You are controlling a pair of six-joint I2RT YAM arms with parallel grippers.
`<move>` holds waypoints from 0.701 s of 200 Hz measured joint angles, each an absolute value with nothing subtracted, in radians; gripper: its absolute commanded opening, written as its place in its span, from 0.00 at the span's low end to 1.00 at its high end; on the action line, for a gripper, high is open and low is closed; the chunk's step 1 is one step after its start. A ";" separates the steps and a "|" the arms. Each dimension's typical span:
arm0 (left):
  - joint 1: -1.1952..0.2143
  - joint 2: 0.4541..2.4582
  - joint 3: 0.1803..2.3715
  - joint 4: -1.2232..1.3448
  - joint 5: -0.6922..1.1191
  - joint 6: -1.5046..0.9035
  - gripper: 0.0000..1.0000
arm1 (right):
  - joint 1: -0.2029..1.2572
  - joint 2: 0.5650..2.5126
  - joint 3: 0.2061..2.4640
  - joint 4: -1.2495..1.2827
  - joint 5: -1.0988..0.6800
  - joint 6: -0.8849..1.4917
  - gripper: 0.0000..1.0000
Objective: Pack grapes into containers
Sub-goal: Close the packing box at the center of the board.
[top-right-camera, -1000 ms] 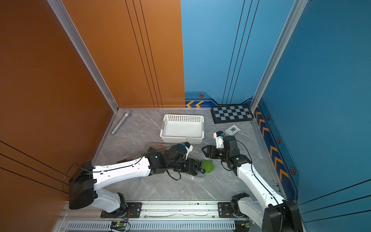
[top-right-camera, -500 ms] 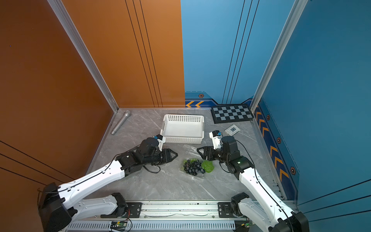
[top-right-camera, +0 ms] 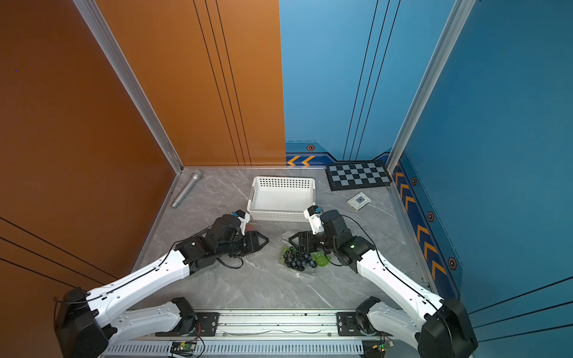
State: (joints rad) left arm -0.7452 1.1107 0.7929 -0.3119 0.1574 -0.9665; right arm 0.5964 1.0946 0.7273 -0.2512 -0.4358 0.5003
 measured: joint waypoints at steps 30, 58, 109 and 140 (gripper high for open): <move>-0.745 1.114 0.770 -0.308 0.160 -0.966 0.54 | 0.682 1.136 0.719 -0.242 -0.385 0.522 0.72; -0.745 1.139 0.748 -0.288 0.179 -0.966 0.54 | 0.741 1.136 0.679 -0.206 -0.352 0.555 0.71; -0.767 1.213 0.706 -0.199 0.229 -0.982 0.54 | 0.771 1.136 0.621 -0.170 -0.300 0.597 0.70; -0.791 1.243 0.694 -0.141 0.245 -0.998 0.54 | 0.787 1.136 0.603 -0.155 -0.274 0.607 0.69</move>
